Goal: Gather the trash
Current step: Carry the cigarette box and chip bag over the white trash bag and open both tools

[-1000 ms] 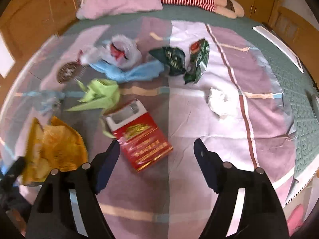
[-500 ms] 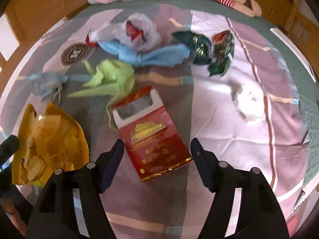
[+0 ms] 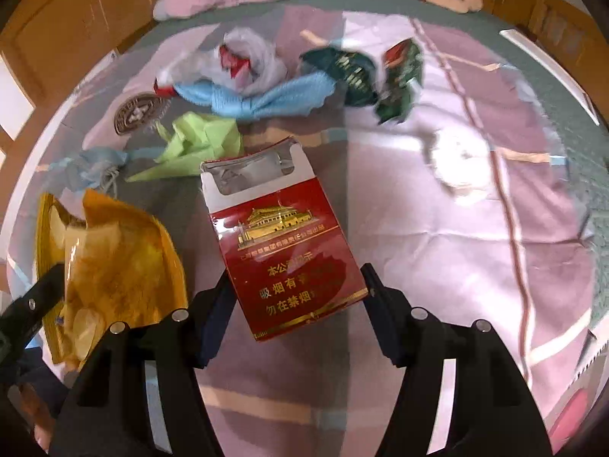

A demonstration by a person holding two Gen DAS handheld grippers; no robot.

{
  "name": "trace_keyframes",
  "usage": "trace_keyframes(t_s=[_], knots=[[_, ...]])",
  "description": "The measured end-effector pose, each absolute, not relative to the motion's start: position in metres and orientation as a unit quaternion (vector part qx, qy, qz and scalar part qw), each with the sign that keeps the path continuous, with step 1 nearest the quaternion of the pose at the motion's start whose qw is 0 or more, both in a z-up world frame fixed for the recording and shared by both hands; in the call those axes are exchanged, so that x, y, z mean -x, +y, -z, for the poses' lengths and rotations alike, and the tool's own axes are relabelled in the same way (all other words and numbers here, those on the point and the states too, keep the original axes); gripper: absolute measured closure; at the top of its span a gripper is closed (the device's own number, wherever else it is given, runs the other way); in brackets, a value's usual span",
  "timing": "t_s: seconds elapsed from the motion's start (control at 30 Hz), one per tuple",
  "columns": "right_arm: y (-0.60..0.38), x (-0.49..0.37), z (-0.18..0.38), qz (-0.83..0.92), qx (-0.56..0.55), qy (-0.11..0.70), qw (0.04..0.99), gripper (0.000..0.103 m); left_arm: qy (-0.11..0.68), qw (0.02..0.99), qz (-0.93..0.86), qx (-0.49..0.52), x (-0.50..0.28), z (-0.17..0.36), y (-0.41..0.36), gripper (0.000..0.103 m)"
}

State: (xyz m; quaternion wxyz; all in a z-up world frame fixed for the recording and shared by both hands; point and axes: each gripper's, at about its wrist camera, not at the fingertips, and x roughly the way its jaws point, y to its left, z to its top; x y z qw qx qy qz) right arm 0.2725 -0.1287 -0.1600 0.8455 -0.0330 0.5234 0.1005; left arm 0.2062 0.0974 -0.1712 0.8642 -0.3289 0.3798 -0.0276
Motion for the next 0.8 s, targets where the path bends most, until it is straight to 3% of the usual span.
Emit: trace_keyframes(t_s=[0.17,0.33,0.57,0.8], knots=[[-0.156,-0.235,0.124,-0.089,0.036,0.471,0.877,0.039,0.336,0.892,0.01,0.301,-0.189,0.15,0.098,0.069],[-0.187,-0.186,0.097,-0.088,0.01,0.428,0.9,0.039,0.299,0.933,-0.018,0.199,-0.158,0.124,0.076,0.069],[-0.222,-0.137,0.082,-0.062,-0.002,0.406,0.912,0.039,0.304,0.946,-0.021,0.108,-0.136,0.123,0.043,0.069],[-0.23,-0.118,0.072,-0.058,-0.016,0.399,0.915,0.039,0.303,0.948,-0.032,0.093,-0.134,0.123,0.044,0.069]])
